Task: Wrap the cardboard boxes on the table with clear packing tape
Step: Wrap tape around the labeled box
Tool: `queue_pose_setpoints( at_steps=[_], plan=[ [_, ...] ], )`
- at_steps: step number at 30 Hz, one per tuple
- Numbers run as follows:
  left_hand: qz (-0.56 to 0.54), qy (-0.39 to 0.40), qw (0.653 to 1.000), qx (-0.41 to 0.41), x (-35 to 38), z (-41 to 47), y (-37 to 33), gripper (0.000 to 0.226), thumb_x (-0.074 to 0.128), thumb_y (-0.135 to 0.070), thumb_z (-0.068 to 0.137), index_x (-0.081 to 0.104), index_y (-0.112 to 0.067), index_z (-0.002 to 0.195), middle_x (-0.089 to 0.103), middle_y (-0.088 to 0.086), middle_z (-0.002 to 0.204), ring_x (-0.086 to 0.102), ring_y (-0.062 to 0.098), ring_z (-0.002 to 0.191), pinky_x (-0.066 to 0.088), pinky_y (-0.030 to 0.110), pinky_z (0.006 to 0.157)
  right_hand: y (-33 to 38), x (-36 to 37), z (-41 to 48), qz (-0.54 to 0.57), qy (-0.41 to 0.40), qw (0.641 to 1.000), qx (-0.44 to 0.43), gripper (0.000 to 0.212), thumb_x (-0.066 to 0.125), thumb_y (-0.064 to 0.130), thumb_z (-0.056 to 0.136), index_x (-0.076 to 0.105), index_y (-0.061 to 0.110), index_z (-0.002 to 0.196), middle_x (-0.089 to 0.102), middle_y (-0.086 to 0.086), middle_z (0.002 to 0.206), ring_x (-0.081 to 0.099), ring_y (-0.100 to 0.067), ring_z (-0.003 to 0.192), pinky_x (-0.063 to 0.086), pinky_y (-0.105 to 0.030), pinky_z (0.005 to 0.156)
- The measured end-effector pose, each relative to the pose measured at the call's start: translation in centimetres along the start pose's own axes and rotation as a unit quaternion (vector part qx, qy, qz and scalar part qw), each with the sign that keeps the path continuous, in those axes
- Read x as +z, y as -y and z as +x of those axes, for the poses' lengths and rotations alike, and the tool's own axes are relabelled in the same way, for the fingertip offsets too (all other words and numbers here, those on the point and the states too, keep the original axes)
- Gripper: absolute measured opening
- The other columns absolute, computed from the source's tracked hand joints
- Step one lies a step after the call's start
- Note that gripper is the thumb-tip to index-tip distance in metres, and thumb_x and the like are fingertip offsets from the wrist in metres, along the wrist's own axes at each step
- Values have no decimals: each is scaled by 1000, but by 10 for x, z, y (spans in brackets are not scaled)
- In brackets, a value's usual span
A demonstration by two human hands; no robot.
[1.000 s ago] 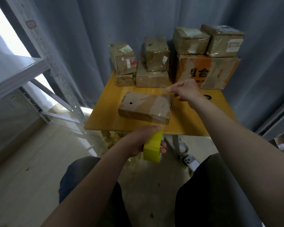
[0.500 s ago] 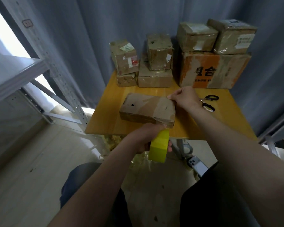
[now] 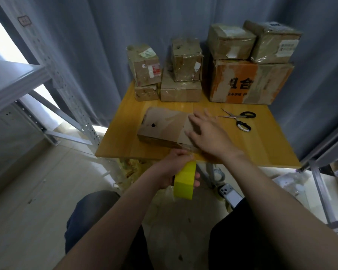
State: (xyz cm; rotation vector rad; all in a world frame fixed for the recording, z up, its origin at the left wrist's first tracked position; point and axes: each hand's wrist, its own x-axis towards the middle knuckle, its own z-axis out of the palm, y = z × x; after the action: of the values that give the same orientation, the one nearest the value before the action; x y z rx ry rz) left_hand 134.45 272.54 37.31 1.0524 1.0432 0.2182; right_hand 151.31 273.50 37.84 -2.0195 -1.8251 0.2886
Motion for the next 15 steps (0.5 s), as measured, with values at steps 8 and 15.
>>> queue_pose_setpoints(
  at_steps=[8, 15],
  plan=[
    [-7, 24, 1000, -9, 3, -14, 9, 25, 49, -32, 109, 52, -10, 122, 73, 18, 79, 73, 28, 64, 61, 41, 67, -3, 5, -7, -61, 113, 991, -39, 64, 24, 53, 110, 11, 24, 166, -2, 3, 174, -12, -21, 159, 1, -49, 128],
    [-32, 17, 999, -31, 11, -15, 26, 29, 47, -38, 109, 58, -11, 107, 74, 14, 78, 74, 26, 66, 58, 42, 78, -1, 8, -9, -6, 148, 987, -62, 67, 35, 51, 110, 12, 25, 166, 3, 8, 174, -8, -15, 159, 5, -34, 126]
  ],
)
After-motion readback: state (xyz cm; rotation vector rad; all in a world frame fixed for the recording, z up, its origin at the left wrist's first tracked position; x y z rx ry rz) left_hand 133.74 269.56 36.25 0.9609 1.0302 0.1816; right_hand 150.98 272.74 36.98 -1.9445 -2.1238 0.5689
